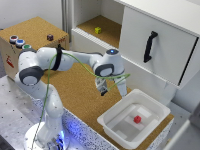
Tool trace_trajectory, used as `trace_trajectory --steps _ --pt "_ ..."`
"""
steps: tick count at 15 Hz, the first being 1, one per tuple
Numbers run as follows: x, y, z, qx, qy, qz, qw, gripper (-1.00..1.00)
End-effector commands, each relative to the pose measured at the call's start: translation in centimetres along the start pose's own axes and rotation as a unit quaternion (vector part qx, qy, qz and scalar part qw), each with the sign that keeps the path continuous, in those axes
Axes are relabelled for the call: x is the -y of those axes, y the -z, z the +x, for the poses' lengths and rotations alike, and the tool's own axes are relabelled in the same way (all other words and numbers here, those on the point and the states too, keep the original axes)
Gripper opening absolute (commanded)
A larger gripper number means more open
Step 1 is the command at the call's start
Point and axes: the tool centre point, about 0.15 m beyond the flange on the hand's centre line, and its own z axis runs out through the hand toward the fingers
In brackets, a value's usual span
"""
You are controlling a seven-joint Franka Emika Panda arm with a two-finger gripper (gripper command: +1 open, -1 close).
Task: Grasp the pink block
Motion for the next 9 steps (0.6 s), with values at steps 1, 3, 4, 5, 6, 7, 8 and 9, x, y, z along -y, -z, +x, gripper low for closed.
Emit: trace_trajectory --steps 1,3,4,5,6,7,8,9 --pt "-1.1 -6.2 6.1 0.089 -0.067 0.013 0.994 1.0" --pt "-1.5 -7.4 6.8 0.093 -0.112 0.022 0.989 1.0" --pt "-1.7 -8.0 7.2 0.1 -0.143 0.031 0.984 1.0" --pt "-1.9 -8.4 7.5 0.105 -0.167 0.033 0.98 1.0" --pt "-2.1 -9.0 7.6 0.115 -0.19 0.051 0.974 1.0" --pt "-2.2 -9.4 7.7 0.118 -0.202 0.055 0.971 1.0" --pt "-2.6 -9.7 7.7 0.12 -0.225 0.062 0.965 1.0" --pt "-2.8 -10.1 7.7 0.131 -0.239 0.071 0.96 1.0"
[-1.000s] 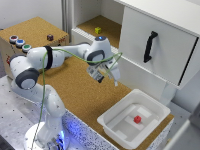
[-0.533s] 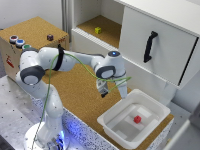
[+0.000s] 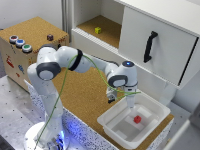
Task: Grasp the pink block
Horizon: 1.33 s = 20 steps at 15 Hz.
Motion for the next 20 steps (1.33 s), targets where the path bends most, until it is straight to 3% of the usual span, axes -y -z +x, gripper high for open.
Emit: trace_trajectory --steps 1,3,6,11,20 --pt "-0.4 -3.0 3.7 0.088 -0.087 0.027 0.992 1.0" --pt "-0.8 -3.2 3.6 0.106 -0.104 0.017 0.989 1.0" --pt "-1.9 -3.1 3.2 0.097 -0.131 -0.006 0.987 1.0" --pt "-2.0 -3.8 2.9 0.07 -0.144 -0.009 0.987 1.0" --pt "-2.5 -6.4 3.4 0.079 -0.166 -0.038 0.982 1.0"
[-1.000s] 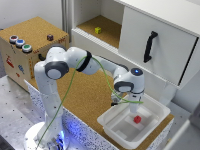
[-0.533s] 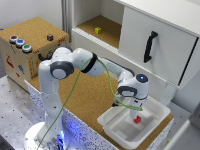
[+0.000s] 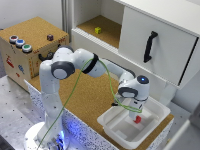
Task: Grasp the pink block
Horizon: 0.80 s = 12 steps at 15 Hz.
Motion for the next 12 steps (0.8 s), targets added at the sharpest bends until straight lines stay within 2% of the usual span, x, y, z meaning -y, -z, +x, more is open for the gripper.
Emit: trace_trajectory --steps 1,9,12 --pt "1.1 -1.5 2.3 0.023 -0.012 -0.028 0.999 -1.0" --pt "-0.1 -2.9 1.2 0.037 -0.016 -0.036 0.999 -1.0" --pt "0.6 -1.2 1.0 0.016 -0.001 -0.029 0.999 -1.0"
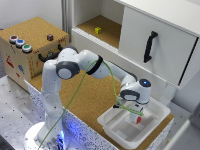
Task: Grasp the pink block
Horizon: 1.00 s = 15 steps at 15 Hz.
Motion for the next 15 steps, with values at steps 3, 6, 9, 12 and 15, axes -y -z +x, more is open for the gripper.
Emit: trace_trajectory --steps 3,6,9,12,15 --pt "3.7 5.9 -0.5 -0.033 0.082 0.02 0.996 -1.0" --pt "7.2 9.7 -3.2 -0.05 0.192 0.041 0.979 -1.0" --pt "10.6 11.7 -7.8 -0.051 0.333 0.033 0.941 -1.0" --pt "12.1 12.3 -11.6 -0.034 0.413 0.032 0.91 -1.0" --pt "14.3 14.1 -16.8 -0.036 0.527 0.04 0.848 -1.0"
